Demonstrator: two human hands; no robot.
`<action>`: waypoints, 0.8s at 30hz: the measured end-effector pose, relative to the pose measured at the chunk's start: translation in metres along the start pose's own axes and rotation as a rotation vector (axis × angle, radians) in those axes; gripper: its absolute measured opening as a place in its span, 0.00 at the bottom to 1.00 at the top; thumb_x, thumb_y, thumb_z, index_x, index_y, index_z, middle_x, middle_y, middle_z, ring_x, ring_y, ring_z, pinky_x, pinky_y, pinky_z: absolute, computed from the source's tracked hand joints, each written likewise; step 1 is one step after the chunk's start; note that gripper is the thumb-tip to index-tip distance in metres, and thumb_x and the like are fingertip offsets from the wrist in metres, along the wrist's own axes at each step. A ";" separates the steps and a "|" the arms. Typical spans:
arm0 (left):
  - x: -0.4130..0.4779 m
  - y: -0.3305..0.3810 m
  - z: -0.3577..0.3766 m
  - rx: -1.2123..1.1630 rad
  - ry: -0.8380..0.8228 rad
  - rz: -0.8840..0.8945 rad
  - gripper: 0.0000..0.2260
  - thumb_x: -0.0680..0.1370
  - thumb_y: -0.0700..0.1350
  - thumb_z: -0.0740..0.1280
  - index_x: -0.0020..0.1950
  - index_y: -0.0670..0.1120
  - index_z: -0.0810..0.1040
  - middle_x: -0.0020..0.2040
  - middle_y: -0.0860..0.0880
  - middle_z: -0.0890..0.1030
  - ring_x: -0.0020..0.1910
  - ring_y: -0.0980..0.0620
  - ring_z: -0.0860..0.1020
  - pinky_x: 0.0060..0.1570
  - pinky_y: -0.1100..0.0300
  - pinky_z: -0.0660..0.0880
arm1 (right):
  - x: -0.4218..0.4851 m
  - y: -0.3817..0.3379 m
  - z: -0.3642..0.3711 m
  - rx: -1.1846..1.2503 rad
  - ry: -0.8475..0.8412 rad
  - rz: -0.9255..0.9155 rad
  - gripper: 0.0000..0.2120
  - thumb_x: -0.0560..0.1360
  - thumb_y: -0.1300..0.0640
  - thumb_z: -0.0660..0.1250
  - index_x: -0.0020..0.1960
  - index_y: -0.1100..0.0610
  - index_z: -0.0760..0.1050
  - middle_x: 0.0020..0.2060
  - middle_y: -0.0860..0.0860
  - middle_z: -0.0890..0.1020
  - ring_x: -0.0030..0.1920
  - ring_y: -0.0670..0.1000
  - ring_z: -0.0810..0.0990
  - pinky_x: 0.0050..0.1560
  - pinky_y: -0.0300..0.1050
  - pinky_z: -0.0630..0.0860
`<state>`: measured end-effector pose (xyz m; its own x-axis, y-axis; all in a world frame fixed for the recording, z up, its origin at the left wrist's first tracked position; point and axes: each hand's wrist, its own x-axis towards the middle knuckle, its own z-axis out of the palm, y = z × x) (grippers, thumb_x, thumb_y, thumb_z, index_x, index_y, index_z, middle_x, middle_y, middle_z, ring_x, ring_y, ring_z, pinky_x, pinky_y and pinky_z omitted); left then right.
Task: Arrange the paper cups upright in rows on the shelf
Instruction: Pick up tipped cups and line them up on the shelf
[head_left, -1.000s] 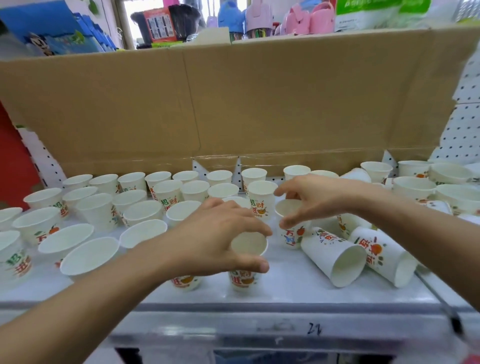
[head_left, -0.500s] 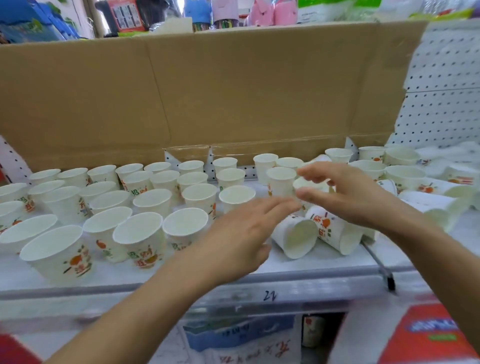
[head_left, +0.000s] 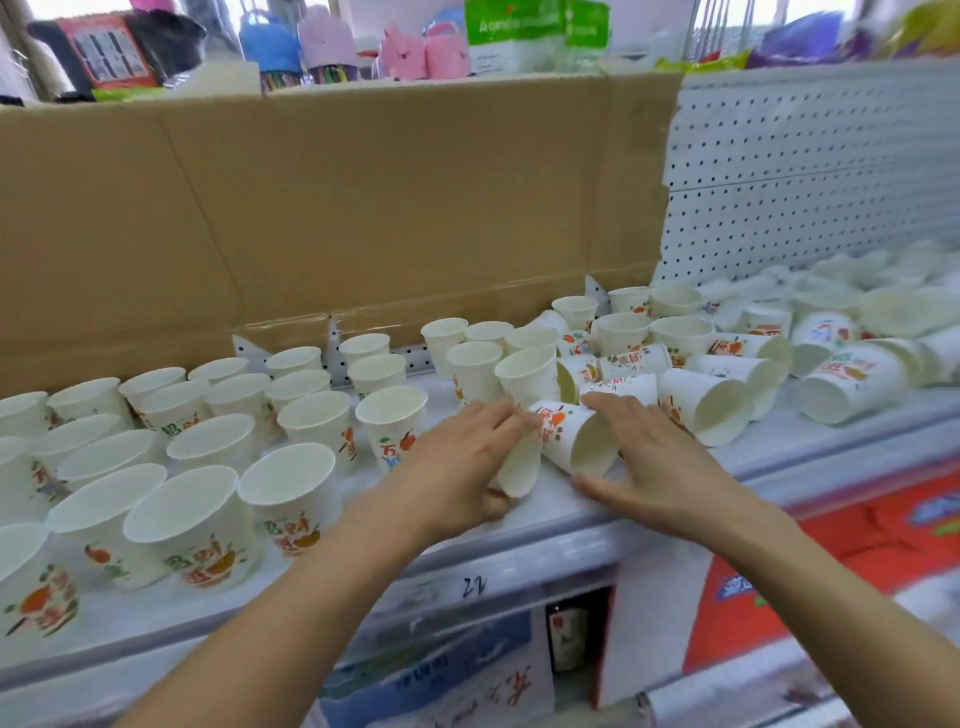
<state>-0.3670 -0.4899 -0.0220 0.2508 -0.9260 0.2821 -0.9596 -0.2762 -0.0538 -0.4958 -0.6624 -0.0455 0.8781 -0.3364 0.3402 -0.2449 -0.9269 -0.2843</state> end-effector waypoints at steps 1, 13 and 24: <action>-0.003 0.001 -0.001 -0.077 0.046 -0.049 0.32 0.71 0.48 0.72 0.72 0.53 0.63 0.67 0.54 0.66 0.61 0.53 0.68 0.57 0.56 0.72 | 0.000 -0.001 0.000 0.030 0.013 0.011 0.34 0.72 0.45 0.67 0.74 0.50 0.58 0.63 0.51 0.72 0.62 0.54 0.72 0.60 0.53 0.71; -0.026 -0.001 -0.031 -0.458 -0.065 -0.301 0.30 0.74 0.49 0.70 0.73 0.55 0.63 0.70 0.54 0.65 0.67 0.57 0.63 0.60 0.64 0.61 | 0.034 -0.021 -0.025 0.207 0.083 -0.081 0.09 0.77 0.61 0.64 0.48 0.52 0.83 0.39 0.49 0.81 0.35 0.43 0.71 0.40 0.40 0.66; -0.024 -0.019 -0.070 -0.201 -0.277 -0.239 0.26 0.75 0.53 0.70 0.72 0.53 0.69 0.71 0.54 0.70 0.68 0.53 0.68 0.62 0.61 0.64 | 0.060 -0.049 -0.051 0.189 -0.306 0.043 0.12 0.76 0.64 0.65 0.48 0.51 0.84 0.39 0.51 0.83 0.39 0.52 0.79 0.39 0.43 0.75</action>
<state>-0.3636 -0.4446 0.0389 0.4679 -0.8837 -0.0058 -0.8692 -0.4614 0.1781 -0.4519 -0.6455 0.0352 0.9581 -0.2823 0.0489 -0.2288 -0.8565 -0.4626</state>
